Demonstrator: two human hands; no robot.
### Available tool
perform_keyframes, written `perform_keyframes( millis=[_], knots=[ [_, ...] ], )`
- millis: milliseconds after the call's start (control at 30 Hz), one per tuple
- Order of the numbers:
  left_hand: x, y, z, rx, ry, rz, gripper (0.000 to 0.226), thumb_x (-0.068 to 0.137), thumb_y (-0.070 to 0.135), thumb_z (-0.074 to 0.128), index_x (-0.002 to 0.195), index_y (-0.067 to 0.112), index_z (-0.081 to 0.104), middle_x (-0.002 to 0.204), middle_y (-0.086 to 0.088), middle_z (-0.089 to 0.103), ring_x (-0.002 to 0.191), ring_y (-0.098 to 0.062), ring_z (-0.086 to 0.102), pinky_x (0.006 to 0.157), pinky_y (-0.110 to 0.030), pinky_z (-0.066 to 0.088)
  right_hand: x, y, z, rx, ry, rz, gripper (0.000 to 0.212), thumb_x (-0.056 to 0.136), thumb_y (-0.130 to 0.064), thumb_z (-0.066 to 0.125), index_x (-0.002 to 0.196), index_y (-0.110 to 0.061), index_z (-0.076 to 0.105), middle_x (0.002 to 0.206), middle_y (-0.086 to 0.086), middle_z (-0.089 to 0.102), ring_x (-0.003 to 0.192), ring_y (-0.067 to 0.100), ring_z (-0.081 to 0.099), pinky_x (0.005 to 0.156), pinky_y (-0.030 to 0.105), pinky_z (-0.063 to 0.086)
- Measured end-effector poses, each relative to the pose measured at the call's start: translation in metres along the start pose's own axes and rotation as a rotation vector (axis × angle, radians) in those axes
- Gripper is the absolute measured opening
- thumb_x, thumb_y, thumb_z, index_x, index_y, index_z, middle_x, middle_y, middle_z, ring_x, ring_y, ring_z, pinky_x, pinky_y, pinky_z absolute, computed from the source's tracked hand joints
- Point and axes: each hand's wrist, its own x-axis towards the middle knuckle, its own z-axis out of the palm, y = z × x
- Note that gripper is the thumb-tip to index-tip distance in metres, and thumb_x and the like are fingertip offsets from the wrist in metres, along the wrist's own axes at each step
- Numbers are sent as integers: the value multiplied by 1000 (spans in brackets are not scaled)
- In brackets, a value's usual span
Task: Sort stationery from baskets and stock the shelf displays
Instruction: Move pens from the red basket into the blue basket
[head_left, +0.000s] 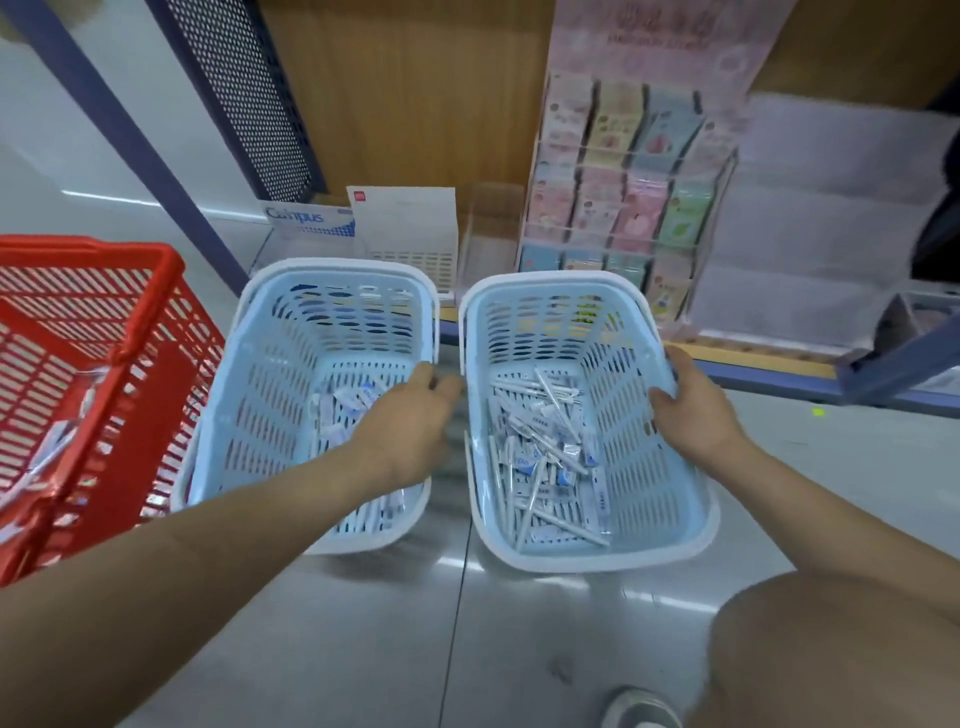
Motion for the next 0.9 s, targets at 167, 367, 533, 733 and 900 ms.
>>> perform_keyframes(
  millis=[167, 367, 533, 733, 900],
  knots=[
    [-15, 2, 7, -15, 19, 133, 66, 83, 16, 62, 142, 22, 32, 114, -2, 40, 81, -20, 49, 68, -31, 41, -7, 9, -2, 19, 57, -25, 39, 98, -19, 46, 135, -30, 42, 104, 9, 67, 82, 35, 65, 77, 45, 53],
    [-22, 12, 7, -147, 34, 75, 49, 96, 31, 53, 143, 25, 37, 115, -1, 40, 70, -15, 51, 79, -33, 48, 1, 8, -30, -17, -116, 53, 40, 93, -19, 51, 132, -26, 44, 101, 7, 64, 93, 33, 64, 82, 45, 53],
    [-16, 31, -6, 324, -2, 148, 50, 98, 57, 31, 138, 29, 42, 121, -7, 43, 98, -23, 51, 75, -35, 46, -7, -3, -26, -113, -164, -2, 30, 87, -15, 51, 117, -12, 49, 104, 12, 64, 90, 37, 63, 71, 48, 57],
    [-27, 20, 0, 628, -108, 290, 60, 97, 62, 26, 144, 24, 32, 127, -8, 43, 118, -26, 43, 94, -43, 43, -8, -8, -16, -416, -131, -97, 41, 92, -20, 49, 131, -9, 39, 113, 18, 62, 98, 36, 57, 68, 35, 42],
    [-22, 2, -5, 474, -73, 381, 75, 89, 71, 35, 151, 31, 23, 142, -6, 31, 133, -24, 28, 108, -41, 35, -20, -2, 11, -589, -68, -121, 81, 96, -25, 49, 153, -11, -7, 133, 16, 43, 114, 35, 50, 75, 40, 43]
  ],
)
